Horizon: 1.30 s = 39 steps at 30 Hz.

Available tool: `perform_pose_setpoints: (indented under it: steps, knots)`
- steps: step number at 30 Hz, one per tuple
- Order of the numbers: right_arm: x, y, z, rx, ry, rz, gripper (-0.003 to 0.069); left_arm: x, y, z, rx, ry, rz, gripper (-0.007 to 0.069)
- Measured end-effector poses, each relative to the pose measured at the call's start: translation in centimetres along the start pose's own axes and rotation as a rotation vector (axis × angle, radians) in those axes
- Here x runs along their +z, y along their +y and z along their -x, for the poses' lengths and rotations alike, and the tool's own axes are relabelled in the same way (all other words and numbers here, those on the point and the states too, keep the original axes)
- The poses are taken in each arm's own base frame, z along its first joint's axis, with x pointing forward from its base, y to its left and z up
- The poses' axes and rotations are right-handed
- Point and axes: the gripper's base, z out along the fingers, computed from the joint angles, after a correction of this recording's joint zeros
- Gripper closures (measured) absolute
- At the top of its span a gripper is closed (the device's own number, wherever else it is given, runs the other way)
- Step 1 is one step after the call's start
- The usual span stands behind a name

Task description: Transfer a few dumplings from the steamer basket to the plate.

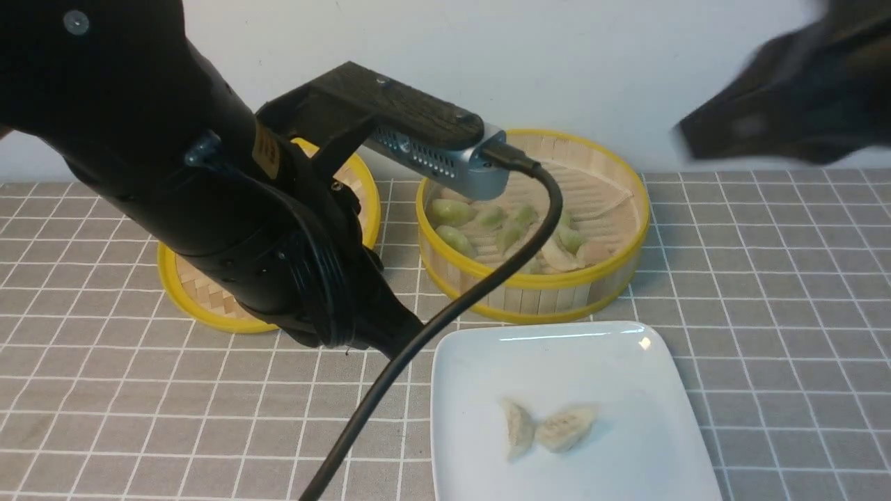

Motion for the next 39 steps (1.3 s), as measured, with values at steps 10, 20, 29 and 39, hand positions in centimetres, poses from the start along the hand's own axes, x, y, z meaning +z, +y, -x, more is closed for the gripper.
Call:
perform_pose_setpoints:
  steps: [10, 20, 29, 39]
  knots:
    - [-10.9, 0.4, -12.5, -0.129, -0.652, -0.169, 0.0673, 0.0, -0.4, 0.5, 0.026, -0.057, -0.043, 0.0629]
    - [-8.3, -0.9, -21.4, -0.112, -0.955, -0.178, 0.0673, -0.1, -0.7, 1.0, 0.031, -0.112, -0.077, 0.0629]
    - [-8.4, -0.8, -21.2, -0.063, -1.011, -0.142, 0.0673, -2.1, -0.9, -0.1, 0.050, -0.169, -0.081, 0.0629]
    - [-8.4, -0.8, -21.2, -0.062, -1.011, -0.141, 0.0673, -9.1, -1.1, -7.5, 0.090, -0.603, -0.047, 0.0629]
